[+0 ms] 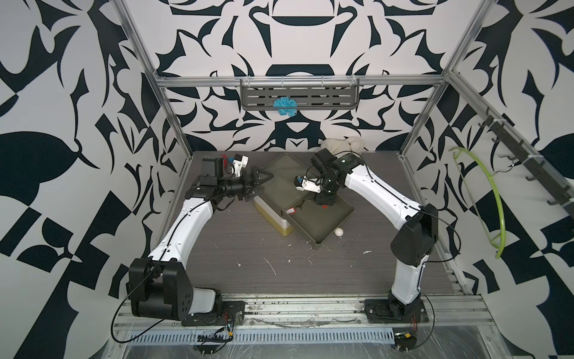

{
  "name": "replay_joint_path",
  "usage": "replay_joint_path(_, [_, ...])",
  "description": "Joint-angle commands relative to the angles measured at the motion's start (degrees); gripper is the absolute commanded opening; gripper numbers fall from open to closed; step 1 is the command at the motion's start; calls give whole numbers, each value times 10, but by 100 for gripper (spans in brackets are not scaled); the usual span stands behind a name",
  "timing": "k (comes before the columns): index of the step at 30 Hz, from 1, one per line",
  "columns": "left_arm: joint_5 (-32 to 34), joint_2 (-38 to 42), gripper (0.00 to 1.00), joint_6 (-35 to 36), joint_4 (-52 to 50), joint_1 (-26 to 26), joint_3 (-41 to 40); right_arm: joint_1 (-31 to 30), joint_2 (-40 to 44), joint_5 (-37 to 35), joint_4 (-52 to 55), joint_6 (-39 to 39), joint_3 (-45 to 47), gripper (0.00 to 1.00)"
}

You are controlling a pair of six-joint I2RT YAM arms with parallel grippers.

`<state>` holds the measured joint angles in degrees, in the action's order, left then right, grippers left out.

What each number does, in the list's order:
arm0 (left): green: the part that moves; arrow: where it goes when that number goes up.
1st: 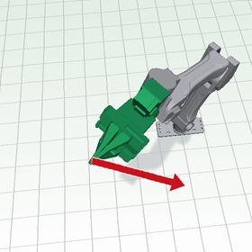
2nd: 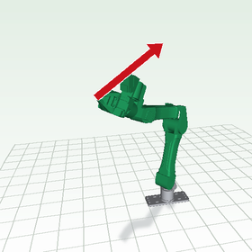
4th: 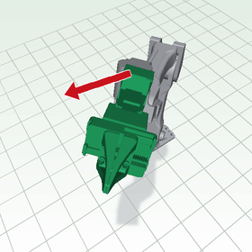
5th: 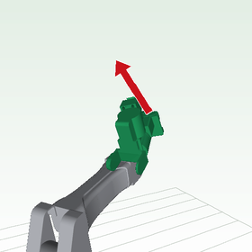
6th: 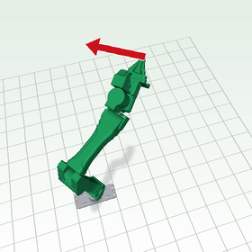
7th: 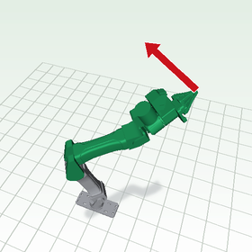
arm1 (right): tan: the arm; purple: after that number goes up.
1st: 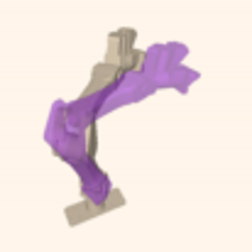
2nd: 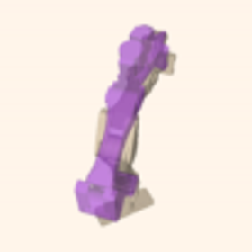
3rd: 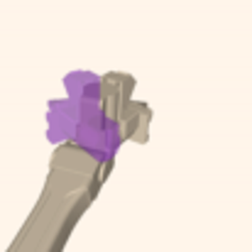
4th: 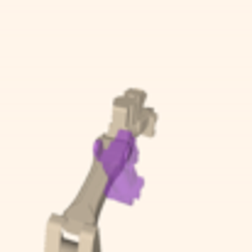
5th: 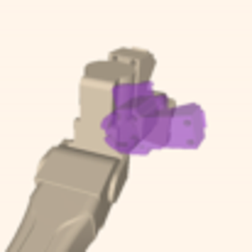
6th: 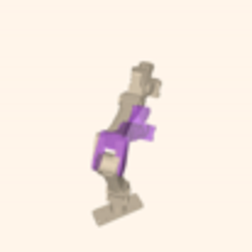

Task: Take the keys out of the drawer
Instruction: Pick up the key from the drawer.

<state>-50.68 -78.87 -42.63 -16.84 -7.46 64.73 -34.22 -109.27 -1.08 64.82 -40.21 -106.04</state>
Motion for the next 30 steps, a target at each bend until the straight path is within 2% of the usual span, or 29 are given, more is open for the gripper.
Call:
replay_joint_path(1, [53, -30, 99, -2, -102, 4, -40, 13, -15, -28, 19, 6, -14, 44])
replay_joint_path(5, [51, -30, 99, -6, -100, 4, -39, 13, -23, -37, 21, 7, -19, 35])
replay_joint_path(14, [51, -29, 99, -7, -98, 4, -44, 7, -21, -47, 29, 20, -38, 0])
replay_joint_path(19, [52, -27, 99, -7, -97, 4, -45, 3, -2, -28, 41, 35, -45, 0])
replay_joint_path(30, [53, -20, 99, -9, -96, 4, -47, 27, 100, 94, 6, 138, -47, 0])
